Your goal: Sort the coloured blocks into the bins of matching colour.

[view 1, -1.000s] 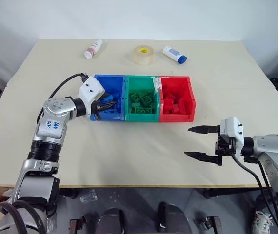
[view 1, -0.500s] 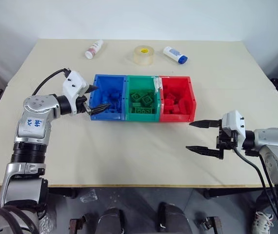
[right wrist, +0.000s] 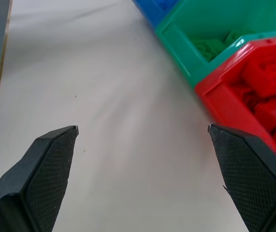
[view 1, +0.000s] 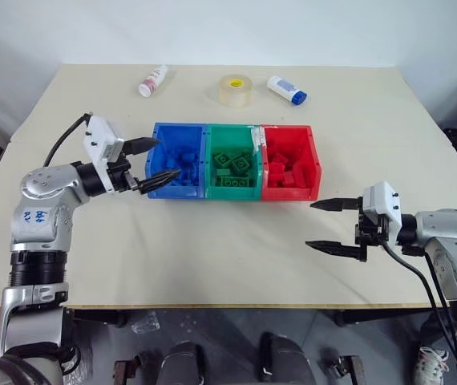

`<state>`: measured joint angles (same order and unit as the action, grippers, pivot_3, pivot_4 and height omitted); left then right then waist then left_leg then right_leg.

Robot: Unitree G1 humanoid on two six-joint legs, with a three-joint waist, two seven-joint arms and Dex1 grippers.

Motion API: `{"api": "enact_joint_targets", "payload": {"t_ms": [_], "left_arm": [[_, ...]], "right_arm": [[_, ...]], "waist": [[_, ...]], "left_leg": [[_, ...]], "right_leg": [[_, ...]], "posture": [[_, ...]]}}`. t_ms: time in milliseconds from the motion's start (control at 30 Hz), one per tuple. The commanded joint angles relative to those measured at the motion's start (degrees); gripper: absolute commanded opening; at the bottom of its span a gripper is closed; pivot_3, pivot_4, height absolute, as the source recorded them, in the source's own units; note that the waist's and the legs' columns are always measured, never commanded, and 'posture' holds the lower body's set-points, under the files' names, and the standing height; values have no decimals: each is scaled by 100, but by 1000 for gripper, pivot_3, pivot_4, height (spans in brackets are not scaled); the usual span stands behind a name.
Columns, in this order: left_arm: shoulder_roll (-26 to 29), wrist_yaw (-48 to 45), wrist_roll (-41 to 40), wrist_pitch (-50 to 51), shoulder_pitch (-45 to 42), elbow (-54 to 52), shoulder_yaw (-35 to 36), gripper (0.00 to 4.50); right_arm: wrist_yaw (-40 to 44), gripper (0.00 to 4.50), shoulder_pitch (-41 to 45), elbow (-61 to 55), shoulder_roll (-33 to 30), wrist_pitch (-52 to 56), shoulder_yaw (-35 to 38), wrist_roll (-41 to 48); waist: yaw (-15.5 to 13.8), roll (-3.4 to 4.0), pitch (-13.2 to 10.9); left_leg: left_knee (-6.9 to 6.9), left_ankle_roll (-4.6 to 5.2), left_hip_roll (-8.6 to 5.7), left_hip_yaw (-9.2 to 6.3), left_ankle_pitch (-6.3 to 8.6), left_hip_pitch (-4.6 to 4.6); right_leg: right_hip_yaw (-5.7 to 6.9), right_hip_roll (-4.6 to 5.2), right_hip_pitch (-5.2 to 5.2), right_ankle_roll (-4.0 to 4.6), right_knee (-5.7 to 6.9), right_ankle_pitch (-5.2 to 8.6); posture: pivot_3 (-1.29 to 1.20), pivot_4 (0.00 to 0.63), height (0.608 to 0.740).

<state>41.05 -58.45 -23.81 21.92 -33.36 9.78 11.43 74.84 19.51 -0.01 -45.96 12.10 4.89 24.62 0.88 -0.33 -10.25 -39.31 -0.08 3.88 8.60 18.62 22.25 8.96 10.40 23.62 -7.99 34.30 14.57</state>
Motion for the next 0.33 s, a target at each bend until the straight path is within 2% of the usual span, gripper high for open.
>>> {"api": "enact_joint_targets", "payload": {"t_ms": [33, 167, 333], "left_arm": [[440, -470, -335, 238, 542, -238, 368, 4488], [524, -874, -256, -810, 1137, 38, 670, 4488], [549, -1045, -278, -1126, 1335, 336, 739, 4488]], "right_arm": [[123, 4500, -11, 32, -241, -128, 250, 70], [238, 4500, 27, 331, -354, -234, 242, 19], [204, 4500, 204, 700, -327, -348, 223, -68]], "waist": [[30, 0, 0], [43, -1, 0], [42, -1, 0]], "left_leg": [[1, 0, 0, 0, 0, 0], [1, 0, 1, -1, 0, 1], [1, 0, 1, -1, 0, 1]], "right_leg": [[0, 0, 1, 0, 1, 0], [1, 1, -1, 0, -4, 0], [2, 1, 0, 0, -3, 0]], "posture": [[0, 150, 740], [0, 150, 740], [0, 150, 740]]}}
